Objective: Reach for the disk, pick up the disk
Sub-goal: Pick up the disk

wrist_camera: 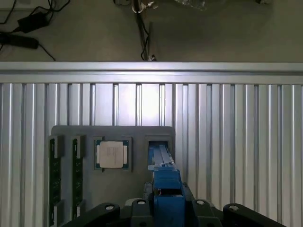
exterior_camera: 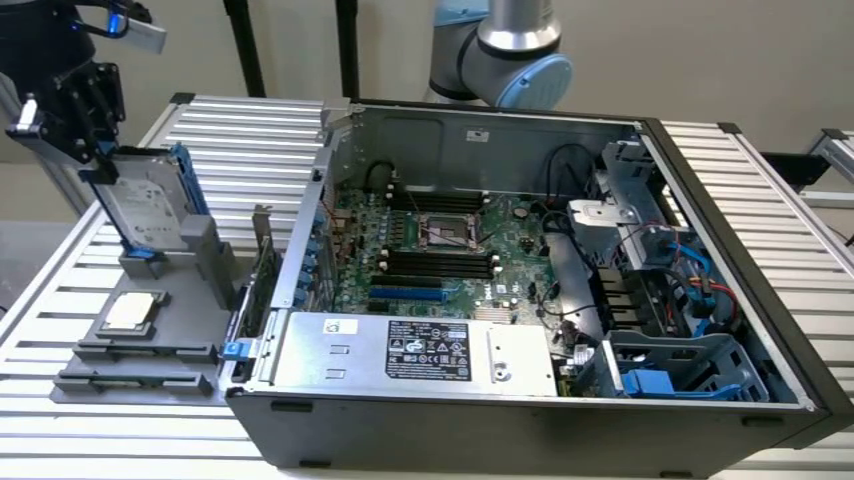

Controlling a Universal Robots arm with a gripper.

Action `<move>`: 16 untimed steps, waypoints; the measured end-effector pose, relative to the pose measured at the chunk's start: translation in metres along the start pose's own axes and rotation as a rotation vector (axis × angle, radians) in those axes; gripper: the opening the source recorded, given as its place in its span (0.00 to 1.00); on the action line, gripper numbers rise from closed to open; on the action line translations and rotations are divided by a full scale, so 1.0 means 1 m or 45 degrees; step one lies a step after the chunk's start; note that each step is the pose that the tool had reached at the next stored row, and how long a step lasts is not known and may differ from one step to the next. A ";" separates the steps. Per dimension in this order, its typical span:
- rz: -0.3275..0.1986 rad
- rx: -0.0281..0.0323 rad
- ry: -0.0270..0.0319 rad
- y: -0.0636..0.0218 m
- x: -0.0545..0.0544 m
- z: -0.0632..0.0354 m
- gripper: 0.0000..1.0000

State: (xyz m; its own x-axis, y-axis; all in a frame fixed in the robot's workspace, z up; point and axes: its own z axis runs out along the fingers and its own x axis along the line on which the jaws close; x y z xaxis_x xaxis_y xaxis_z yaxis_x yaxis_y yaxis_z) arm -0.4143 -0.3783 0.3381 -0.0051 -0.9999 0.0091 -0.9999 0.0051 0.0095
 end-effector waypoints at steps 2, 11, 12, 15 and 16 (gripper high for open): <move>0.000 -0.0006 -0.0001 -0.0012 0.000 -0.0089 0.33; -0.001 -0.0029 -0.0001 -0.0108 0.000 -0.0501 0.33; -0.001 -0.0030 -0.0002 -0.0128 0.000 -0.0546 0.33; -0.002 -0.0044 -0.0002 -0.0205 0.001 -0.0685 0.33; -0.003 -0.0051 -0.0001 -0.0233 0.001 -0.0731 0.33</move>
State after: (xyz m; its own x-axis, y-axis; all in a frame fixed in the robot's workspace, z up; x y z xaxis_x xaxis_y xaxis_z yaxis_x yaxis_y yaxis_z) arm -0.3904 -0.3783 0.4109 -0.0027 -1.0000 0.0090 -0.9999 0.0028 0.0136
